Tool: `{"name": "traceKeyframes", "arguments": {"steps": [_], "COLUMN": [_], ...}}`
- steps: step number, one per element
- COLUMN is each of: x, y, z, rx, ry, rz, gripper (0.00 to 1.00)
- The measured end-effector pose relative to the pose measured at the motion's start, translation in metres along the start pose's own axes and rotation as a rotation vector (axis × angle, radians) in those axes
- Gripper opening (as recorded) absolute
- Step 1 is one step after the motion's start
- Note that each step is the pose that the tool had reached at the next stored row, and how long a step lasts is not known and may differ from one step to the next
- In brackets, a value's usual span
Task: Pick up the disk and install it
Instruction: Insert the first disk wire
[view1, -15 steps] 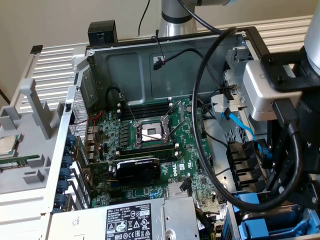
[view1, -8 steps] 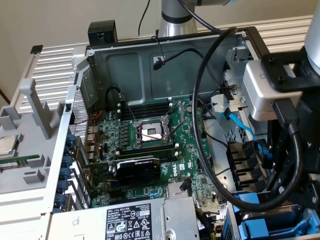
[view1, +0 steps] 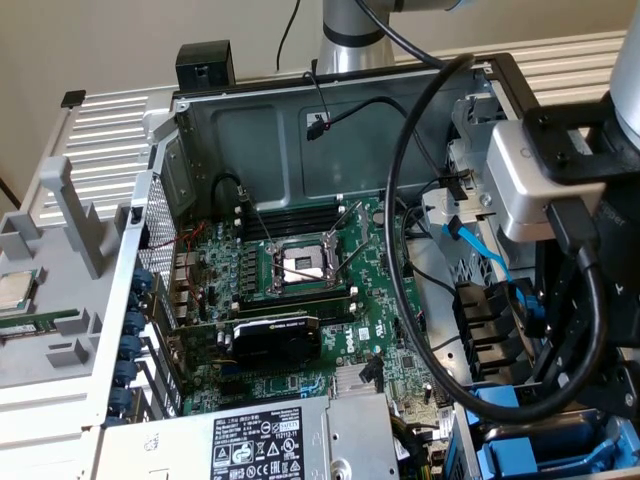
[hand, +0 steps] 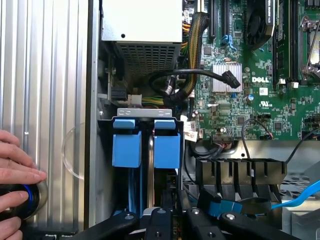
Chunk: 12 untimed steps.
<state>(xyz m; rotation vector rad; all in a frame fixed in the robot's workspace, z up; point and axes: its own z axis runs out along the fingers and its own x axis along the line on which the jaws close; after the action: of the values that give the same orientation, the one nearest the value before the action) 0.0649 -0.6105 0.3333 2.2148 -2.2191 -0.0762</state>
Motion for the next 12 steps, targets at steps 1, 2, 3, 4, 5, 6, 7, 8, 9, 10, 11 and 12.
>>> {"name": "traceKeyframes", "arguments": {"steps": [1, 2, 3, 4, 5, 6, 7, 8, 9, 10, 11, 12], "x": [0.0, 0.0, 0.0, 0.0, 0.0, 0.0, 0.0, 0.0001, 0.0, 0.0, 0.0, 0.0], "y": [-0.0001, -0.0001, -0.0001, -0.0001, -0.0001, -0.0001, -0.0001, -0.0001, -0.0001, -0.0001, -0.0001, 0.0], "z": [0.0, 0.0, 0.0, 0.0, 0.0, 0.0, 0.0, 0.0001, 0.0001, 0.0002, 0.0003, 0.0003], "rx": [0.0, 0.0, 0.0, 0.0, 0.0003, 0.001, 0.0018, 0.0031, 0.0043, 0.0054, 0.0065, 0.0071], "ry": [0.0, -0.0001, -0.0001, -0.0001, 0.0, 0.0, 0.0001, 0.0001, 0.0002, 0.0002, 0.0002, 0.0001], "rz": [0.0, 0.0, 0.0, 0.0, 0.0, 0.0, 0.0, 0.0, 0.0, 0.0, 0.0, 0.0], "gripper": [0.17, 0.17, 0.17, 0.17, 0.17, 0.17, 0.17, 0.17, 0.17, 0.17, 0.17, 0.17]}}
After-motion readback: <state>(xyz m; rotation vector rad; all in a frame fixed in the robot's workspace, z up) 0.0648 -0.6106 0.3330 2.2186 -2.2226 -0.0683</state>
